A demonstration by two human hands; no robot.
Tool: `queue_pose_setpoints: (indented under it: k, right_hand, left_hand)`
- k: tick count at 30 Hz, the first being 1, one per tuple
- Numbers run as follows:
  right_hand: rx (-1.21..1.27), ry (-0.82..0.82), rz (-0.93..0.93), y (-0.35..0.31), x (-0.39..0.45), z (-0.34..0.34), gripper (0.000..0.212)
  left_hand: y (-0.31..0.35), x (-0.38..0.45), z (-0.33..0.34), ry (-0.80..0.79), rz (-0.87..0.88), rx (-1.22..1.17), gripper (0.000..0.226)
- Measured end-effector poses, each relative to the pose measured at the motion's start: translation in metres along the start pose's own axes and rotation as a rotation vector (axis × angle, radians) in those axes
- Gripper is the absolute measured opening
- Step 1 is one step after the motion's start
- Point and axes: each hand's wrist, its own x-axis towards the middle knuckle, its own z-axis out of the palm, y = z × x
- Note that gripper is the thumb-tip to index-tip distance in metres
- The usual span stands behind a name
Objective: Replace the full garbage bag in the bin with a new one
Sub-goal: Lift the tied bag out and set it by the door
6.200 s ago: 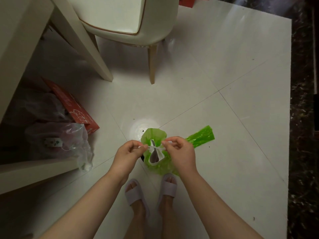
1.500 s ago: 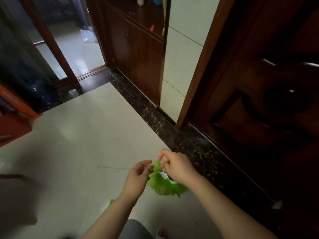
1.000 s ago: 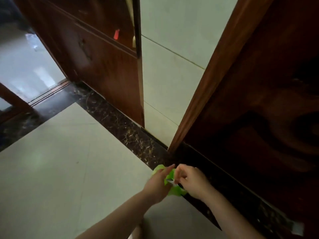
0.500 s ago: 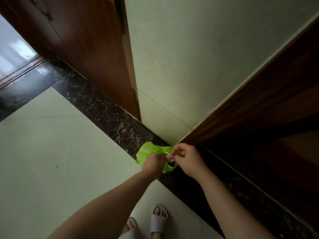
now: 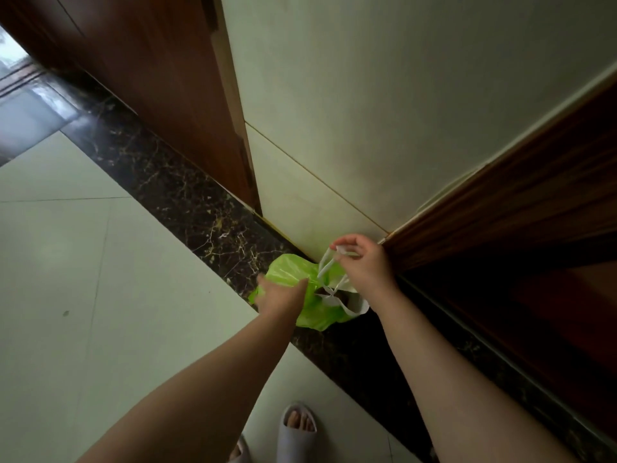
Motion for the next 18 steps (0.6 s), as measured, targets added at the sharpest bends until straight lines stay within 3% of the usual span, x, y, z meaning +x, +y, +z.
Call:
queue_pose_setpoints:
  k: [2, 4, 6, 8, 10, 14, 18]
  right_hand:
    - [0.003, -0.035, -0.005, 0.004, 0.001, 0.0, 0.022]
    - [-0.16, -0.187, 0.006, 0.011, 0.002, 0.0, 0.045]
    - [-0.543, -0.372, -0.014, 0.021, 0.0, 0.002, 0.073]
    - [-0.987, -0.416, -0.123, 0.035, 0.0, 0.008, 0.079]
    - [-1.195, -0.349, -0.21, 0.051, 0.001, 0.014, 0.062]
    - [-1.198, -0.239, -0.247, 0.063, 0.0, 0.023, 0.033]
    - [-1.057, -0.226, -0.213, 0.042, 0.005, 0.024, 0.039]
  left_hand:
    - [-0.018, 0.009, 0.005, -0.213, -0.323, -0.408, 0.113]
    - [-0.029, 0.016, 0.015, -0.425, -0.443, -0.69, 0.09]
    - [-0.028, 0.02, 0.025, -0.5, -0.464, -0.814, 0.063]
    - [-0.023, 0.025, 0.034, -0.449, -0.448, -0.815, 0.048]
    - [-0.021, 0.031, 0.039, -0.337, -0.4, -0.757, 0.042]
    - [-0.016, 0.036, 0.029, -0.229, -0.292, -0.647, 0.038]
    - [0.005, 0.024, 0.006, -0.254, -0.192, -0.532, 0.02]
